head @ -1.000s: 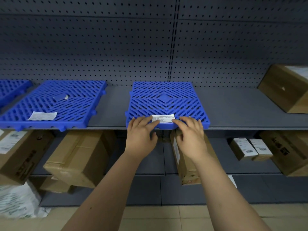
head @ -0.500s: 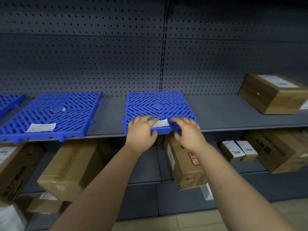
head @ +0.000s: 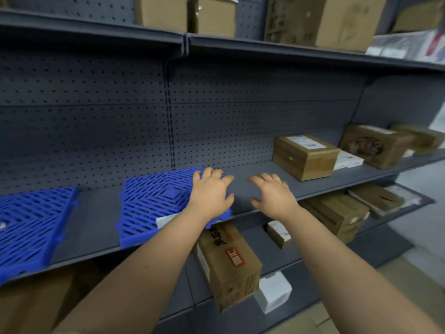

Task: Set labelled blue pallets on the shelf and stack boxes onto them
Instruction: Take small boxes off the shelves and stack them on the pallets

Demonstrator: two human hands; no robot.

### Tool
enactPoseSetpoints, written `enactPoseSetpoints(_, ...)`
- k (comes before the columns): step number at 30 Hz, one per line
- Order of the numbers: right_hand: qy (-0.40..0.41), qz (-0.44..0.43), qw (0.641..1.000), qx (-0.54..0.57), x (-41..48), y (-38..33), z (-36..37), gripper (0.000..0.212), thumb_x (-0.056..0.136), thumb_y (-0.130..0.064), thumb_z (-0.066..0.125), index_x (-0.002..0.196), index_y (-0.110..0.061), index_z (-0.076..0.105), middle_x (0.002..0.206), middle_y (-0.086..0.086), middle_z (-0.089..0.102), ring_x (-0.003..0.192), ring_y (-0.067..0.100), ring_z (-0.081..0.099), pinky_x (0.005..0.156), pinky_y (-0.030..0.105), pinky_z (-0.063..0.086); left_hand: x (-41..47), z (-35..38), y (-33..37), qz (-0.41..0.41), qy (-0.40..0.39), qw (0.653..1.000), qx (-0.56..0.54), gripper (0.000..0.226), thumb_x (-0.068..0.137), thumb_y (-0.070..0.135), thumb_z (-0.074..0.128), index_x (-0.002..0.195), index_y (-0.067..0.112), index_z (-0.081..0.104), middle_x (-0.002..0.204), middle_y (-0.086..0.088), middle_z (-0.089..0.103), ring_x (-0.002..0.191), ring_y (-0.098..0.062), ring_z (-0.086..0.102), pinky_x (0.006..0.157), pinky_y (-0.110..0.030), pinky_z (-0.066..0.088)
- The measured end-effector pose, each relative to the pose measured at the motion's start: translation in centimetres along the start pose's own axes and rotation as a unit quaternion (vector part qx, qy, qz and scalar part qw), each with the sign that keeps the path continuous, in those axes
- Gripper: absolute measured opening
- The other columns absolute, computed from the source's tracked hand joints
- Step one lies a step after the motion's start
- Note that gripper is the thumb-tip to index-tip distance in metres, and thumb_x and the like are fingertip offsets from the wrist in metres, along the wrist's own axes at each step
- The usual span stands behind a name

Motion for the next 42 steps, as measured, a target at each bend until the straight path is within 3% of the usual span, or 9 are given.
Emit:
enactPoseSetpoints(11,0.064,0.061,0.995,-0.053,-4.8,18.9,-9.3,0.062,0.085,-0.036,0.062,0.141,-0.024,0.04,0.134,0.003,0.043,0.126,0.029,0.037,0.098,0.044,0.039,9.9,-5.0,19.5,0.07,0.065,0.995,-0.003,0.055,0.093,0.049,0.045,0.144,0.028,0.04,0.14,-0.004,0.045,0.129,-0.029,0.035,0.107,-0.05,0.025)
enactPoseSetpoints(23,0.057,0.068,0.992,-0.09,-9.8,42.5,-11.0,0.06,0.085,-0.039,0.06,0.141,-0.028,0.04,0.141,0.001,0.041,0.131,0.026,0.029,0.107,0.043,0.029,18.6,1.8,43.6,0.093,-0.007,0.995,-0.028,0.057,0.089,0.05,0.047,0.142,0.027,0.04,0.136,-0.006,0.044,0.126,-0.029,0.035,0.102,-0.05,0.027)
enactPoseSetpoints(30,0.08,0.06,0.991,-0.089,-6.3,51.0,-12.3,0.059,0.085,-0.039,0.059,0.141,-0.027,0.041,0.141,0.001,0.042,0.13,0.026,0.028,0.106,0.042,0.031,26.0,3.5,47.0,0.053,0.002,0.998,-0.023,0.058,0.089,0.051,0.047,0.141,0.026,0.041,0.137,-0.005,0.045,0.128,-0.028,0.035,0.1,-0.048,0.029)
enactPoseSetpoints(42,0.007,0.043,0.996,-0.082,7.3,61.3,-2.6,0.061,0.087,-0.038,0.058,0.143,-0.027,0.038,0.142,0.003,0.041,0.13,0.028,0.03,0.106,0.043,0.031,41.6,15.6,48.1,0.028,-0.032,0.999,0.001,0.057,0.089,0.05,0.045,0.139,0.022,0.042,0.138,-0.009,0.045,0.127,-0.031,0.037,0.102,-0.051,0.028)
Point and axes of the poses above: each hand's wrist, its own x-axis towards the middle knuckle, its own z-axis out of the palm, y = z × x, the point moved 10 cm from there along x, towards the middle knuckle
